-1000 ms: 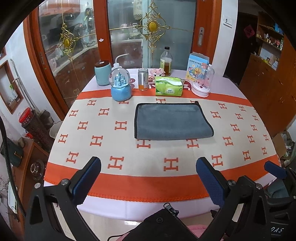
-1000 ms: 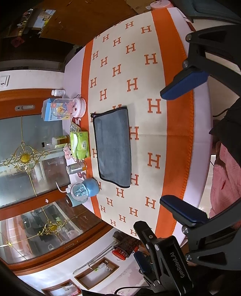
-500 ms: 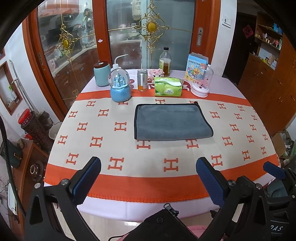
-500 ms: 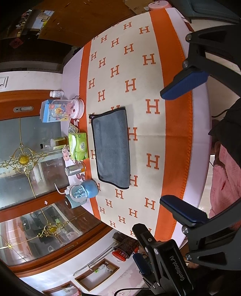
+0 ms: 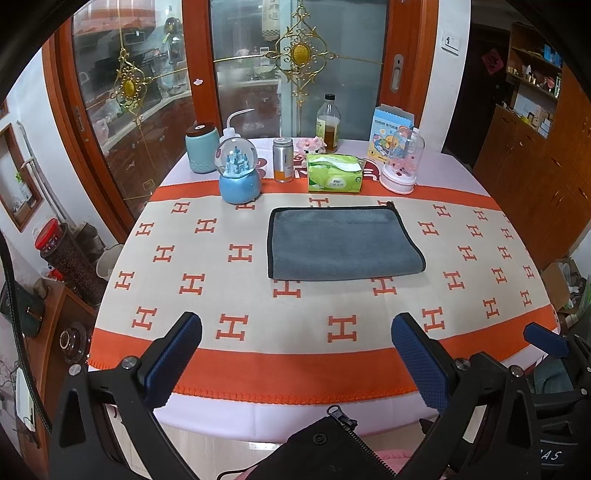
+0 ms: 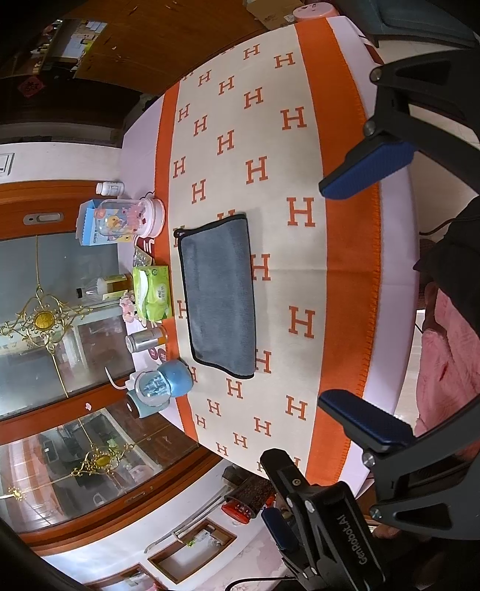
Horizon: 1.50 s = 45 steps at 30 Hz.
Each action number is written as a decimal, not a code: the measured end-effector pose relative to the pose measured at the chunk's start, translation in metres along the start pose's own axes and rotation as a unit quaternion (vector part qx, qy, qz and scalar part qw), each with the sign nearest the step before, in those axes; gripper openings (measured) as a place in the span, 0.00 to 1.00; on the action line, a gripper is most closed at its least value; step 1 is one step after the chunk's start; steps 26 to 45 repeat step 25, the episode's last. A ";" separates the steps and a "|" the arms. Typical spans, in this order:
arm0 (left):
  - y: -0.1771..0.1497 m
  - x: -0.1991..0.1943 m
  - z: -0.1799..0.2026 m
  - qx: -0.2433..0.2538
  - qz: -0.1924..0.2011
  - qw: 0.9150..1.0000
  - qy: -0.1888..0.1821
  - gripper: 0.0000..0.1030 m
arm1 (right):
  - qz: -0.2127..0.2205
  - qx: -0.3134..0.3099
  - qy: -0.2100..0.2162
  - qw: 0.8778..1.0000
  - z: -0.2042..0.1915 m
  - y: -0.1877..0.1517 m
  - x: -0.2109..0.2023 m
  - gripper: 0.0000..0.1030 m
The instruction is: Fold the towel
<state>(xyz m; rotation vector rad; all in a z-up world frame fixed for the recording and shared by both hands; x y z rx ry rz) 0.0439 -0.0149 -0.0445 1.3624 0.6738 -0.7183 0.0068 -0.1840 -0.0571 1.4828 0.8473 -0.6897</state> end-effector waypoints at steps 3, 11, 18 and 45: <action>0.000 0.000 0.000 0.000 0.000 1.000 0.000 0.99 | -0.001 0.001 -0.001 1.000 -0.001 -0.001 0.001 1.00; -0.001 0.000 0.001 -0.001 0.000 1.000 0.001 0.99 | -0.001 0.000 0.000 1.000 0.000 0.001 0.000 1.00; -0.001 0.000 0.000 0.000 -0.001 1.000 0.001 0.99 | -0.005 -0.001 -0.001 1.000 -0.003 -0.002 0.004 1.00; 0.000 0.000 0.000 0.000 0.000 1.000 0.001 0.99 | -0.006 0.000 -0.001 1.000 -0.003 -0.003 0.005 1.00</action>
Point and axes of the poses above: each gripper's, at about its wrist camera, not at the fingertips, and x roughly the way its jaws point, z to its right, y to its top, the point moved 8 cm from there along x, roughly the way its jaws point, and after that the axes turned 7 degrees about -x, right-handed, at the moved point
